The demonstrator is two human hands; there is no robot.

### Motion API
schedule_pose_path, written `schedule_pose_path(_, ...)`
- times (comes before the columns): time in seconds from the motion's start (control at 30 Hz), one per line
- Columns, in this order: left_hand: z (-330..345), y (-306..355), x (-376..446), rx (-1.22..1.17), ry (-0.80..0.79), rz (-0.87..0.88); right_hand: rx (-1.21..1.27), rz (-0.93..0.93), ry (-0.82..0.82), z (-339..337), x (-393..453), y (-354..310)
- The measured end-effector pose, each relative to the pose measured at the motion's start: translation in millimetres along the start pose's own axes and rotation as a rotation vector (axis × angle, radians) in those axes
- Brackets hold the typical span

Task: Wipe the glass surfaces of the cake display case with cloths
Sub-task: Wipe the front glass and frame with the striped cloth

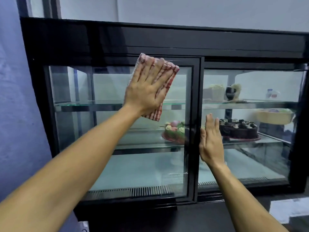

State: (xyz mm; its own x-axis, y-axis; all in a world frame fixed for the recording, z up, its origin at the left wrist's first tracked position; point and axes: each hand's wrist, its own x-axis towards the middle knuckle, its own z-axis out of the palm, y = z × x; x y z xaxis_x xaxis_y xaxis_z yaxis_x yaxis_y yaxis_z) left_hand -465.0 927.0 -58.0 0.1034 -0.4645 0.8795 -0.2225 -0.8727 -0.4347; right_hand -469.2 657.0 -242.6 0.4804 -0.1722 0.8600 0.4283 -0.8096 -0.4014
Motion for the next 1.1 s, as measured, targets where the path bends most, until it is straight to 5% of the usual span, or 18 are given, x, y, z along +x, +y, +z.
schedule_pose_path(0.1, 7, 38, -19, -0.025, -0.033, 0.102, -0.098, -0.07, -0.026, 0, 5, 9)
schedule_pose_path(0.33, 61, 149, -234, -0.059, -0.27, 0.78, -0.069, -0.018, -0.199, -2, 7, 17)
schedule_pose_path(0.47, 70, 133, -226, 0.006, -0.311, 0.977, -0.076, -0.033, -0.241, -6, 9, 18)
schedule_pose_path(0.53, 55, 110, -166, -0.033, -0.215, 0.885, -0.083, -0.038, -0.232, -4, 8, 17)
schedule_pose_path(0.73, 12, 48, 5, -0.039, -0.015, 0.14, -0.087, -0.042, -0.219, -9, 6, 14)
schedule_pose_path(0.93, 26, 103, -81, -0.108, -0.039, 0.147, -0.225, -0.084, -0.08, -11, 12, 23)
schedule_pose_path(1.1, 48, 173, -198, -0.125, -0.113, 0.013, -0.31, -0.162, -0.158, -9, 23, 24)
